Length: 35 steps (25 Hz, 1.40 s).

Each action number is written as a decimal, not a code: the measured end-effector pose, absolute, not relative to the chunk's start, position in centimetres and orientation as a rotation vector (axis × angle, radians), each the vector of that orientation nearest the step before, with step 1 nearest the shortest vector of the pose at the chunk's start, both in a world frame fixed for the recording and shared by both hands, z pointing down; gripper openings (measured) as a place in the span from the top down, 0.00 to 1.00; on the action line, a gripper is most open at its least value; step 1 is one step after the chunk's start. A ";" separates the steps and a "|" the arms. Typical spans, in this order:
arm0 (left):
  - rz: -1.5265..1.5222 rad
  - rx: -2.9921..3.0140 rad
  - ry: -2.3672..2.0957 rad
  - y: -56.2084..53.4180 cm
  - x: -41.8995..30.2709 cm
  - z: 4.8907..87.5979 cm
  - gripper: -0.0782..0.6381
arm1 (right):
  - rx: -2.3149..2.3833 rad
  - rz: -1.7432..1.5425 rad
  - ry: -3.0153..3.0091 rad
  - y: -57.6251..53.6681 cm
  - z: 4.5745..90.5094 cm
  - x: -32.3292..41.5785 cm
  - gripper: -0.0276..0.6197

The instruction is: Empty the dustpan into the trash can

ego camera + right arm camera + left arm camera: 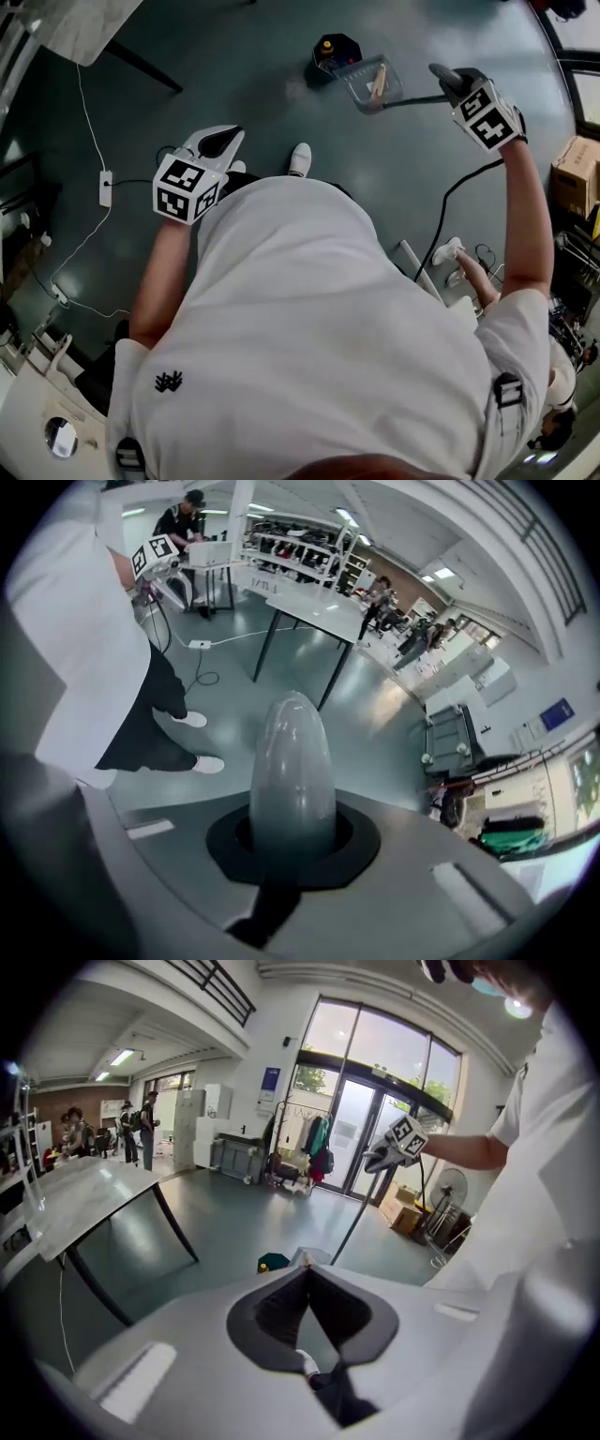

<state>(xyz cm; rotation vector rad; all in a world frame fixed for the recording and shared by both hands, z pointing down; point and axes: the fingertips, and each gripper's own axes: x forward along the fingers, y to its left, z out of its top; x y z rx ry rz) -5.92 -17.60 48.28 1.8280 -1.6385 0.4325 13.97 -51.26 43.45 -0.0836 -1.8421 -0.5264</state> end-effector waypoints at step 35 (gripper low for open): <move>0.263 1.490 -1.826 -12.1 -9.3 50.5 0.81 | -0.575 -1.006 -1.039 -62.3 49.2 1.1 0.96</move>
